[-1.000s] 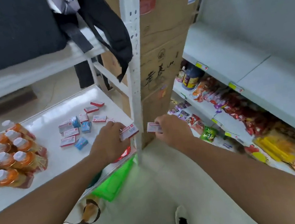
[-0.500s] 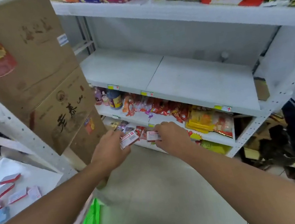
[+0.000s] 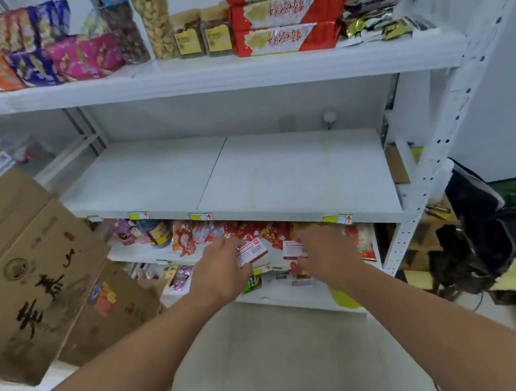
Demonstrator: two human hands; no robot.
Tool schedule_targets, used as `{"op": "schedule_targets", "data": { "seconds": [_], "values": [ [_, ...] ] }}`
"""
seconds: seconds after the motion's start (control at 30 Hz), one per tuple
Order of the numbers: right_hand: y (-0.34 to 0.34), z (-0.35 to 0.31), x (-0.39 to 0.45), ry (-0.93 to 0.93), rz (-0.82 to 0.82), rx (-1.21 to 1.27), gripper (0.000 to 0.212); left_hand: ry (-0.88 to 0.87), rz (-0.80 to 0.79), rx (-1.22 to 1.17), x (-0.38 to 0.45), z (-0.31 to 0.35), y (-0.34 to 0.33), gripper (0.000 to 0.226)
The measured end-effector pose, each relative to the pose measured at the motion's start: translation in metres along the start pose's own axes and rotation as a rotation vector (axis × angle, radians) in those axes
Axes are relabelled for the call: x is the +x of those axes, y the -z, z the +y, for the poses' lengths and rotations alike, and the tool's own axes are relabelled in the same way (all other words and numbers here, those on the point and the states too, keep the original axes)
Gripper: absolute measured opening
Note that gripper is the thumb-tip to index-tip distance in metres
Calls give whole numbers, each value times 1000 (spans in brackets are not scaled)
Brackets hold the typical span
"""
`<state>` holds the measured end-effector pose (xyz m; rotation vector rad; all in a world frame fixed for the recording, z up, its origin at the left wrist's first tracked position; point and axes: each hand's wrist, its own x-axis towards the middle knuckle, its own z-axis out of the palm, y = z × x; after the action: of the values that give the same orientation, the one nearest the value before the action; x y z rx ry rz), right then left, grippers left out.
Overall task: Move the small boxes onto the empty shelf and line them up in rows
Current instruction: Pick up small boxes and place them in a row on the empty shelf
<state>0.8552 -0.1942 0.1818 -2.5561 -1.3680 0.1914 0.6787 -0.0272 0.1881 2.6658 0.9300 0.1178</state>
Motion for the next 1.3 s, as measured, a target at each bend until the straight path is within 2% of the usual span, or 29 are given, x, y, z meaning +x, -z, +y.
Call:
{"op": "schedule_targets", "data": {
  "seconds": [0.17, 0.43, 0.7, 0.9, 1.3],
  "values": [
    [1, 10, 36, -22, 8, -11, 13, -36, 29, 20, 45, -2, 2, 44],
    [-11, -12, 110, -98, -15, -37, 21, -113, 10, -25, 136, -60, 7, 49],
    [-16, -34, 181, -232, -21, -54, 26, -176, -64, -40, 231, -112, 17, 51],
    [-29, -36, 220, -272, -49, -19, 33, -213, -125, -27, 269, -127, 3, 51],
    [-49, 28, 295, -202, -84, 18, 24, -84, -161, 11, 339, -106, -17, 47]
  ]
}}
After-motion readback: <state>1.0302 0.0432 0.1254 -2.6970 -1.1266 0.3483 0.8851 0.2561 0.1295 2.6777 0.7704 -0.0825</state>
